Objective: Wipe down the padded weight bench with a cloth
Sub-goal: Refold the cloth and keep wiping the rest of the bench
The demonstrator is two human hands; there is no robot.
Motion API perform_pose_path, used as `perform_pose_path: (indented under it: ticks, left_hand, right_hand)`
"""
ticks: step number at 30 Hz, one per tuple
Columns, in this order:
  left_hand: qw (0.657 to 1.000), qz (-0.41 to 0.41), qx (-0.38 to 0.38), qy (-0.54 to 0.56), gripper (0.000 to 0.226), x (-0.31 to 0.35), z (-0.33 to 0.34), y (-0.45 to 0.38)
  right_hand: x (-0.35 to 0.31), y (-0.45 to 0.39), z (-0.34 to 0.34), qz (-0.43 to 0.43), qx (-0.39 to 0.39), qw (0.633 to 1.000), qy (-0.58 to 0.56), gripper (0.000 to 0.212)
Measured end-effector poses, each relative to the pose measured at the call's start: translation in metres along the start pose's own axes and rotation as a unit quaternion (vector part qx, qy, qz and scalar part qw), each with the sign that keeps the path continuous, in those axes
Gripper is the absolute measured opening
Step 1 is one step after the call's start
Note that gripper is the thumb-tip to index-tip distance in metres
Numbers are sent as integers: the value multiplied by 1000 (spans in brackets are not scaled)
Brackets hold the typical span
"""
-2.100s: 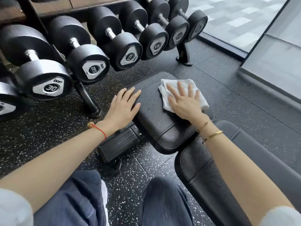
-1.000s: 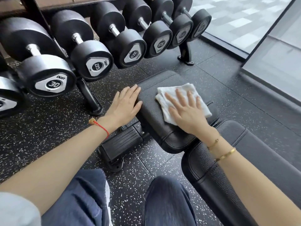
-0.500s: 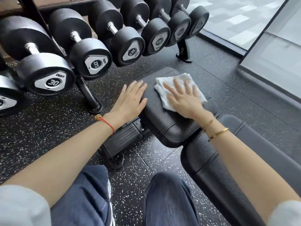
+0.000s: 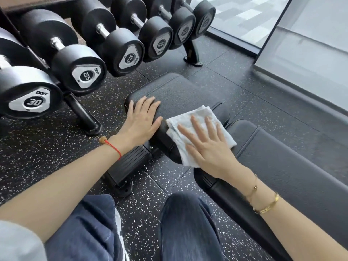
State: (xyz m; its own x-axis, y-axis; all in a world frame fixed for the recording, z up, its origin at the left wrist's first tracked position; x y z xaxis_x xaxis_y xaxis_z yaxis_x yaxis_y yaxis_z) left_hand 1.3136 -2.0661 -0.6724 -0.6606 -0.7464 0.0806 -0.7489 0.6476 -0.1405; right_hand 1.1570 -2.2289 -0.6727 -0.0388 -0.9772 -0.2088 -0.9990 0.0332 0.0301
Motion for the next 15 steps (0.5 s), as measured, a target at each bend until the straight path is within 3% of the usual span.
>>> perform_pose_path:
  ticks: [6, 15]
  left_hand:
    - [1000, -2, 22, -6, 56, 3, 3, 1]
    - [998, 47, 28, -9, 56, 34, 4, -2]
  right_hand:
    - [36, -52, -15, 145, 22, 988, -55, 52]
    - [10, 32, -3, 61, 5, 998, 25, 55]
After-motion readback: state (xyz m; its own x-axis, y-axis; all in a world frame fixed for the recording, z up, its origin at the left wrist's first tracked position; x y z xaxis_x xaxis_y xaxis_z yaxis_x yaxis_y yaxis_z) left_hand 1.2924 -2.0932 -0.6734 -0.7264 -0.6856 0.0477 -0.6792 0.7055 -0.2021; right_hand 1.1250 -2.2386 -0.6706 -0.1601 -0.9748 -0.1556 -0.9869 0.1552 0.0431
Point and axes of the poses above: each hand's wrist, its own y-axis away from the middle knuckle, its own z-axis out of the palm, x = y × z, the point moved 4 cm from there along -y, towards the middle knuckle, and after that the axes turned 6 degrees about -y, right-handed, at the moved point
